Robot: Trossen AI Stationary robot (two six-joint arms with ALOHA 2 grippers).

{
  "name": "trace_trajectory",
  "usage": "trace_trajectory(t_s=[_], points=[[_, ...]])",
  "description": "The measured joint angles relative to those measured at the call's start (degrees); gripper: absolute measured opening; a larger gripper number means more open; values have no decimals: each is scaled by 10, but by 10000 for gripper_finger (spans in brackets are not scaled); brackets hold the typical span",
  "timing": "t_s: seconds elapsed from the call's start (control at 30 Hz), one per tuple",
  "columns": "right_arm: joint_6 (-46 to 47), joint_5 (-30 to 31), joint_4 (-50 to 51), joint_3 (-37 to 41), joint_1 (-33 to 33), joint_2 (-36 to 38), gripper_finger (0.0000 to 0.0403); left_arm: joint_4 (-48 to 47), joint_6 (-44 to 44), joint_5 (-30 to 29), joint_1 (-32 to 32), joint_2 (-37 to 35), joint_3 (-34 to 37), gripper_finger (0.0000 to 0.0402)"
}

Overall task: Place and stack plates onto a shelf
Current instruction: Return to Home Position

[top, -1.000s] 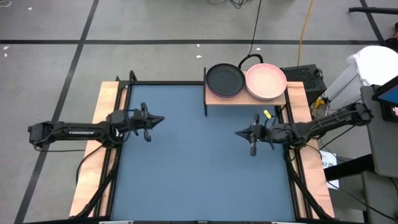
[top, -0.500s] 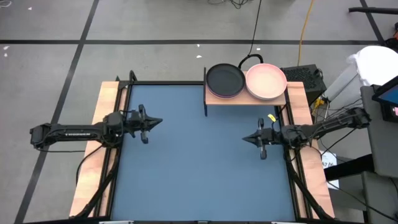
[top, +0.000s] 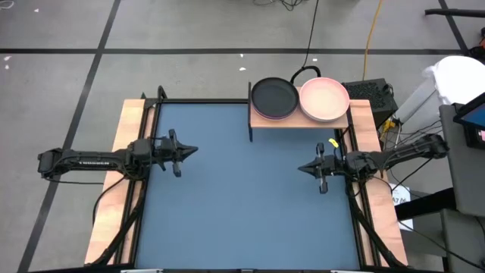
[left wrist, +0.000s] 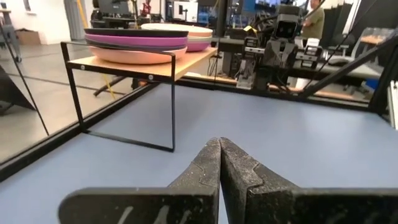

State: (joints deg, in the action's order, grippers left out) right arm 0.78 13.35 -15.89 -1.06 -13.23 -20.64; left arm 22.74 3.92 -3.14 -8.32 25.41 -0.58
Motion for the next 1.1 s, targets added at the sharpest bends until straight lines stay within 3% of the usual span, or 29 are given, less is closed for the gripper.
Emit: trace_trajectory(t_s=[0.47, 0.73, 1.1], points=[[-8, -3, 106, 1, 0, 110, 0, -3, -48, 0, -21, -1, 0, 3], [-27, -87, 136, 2, 0, 195, 0, 12, -47, 6, -21, -1, 0, 3], [-46, -89, 140, 2, 1, 205, 0, 14, -46, 31, -21, -1, 0, 3]])
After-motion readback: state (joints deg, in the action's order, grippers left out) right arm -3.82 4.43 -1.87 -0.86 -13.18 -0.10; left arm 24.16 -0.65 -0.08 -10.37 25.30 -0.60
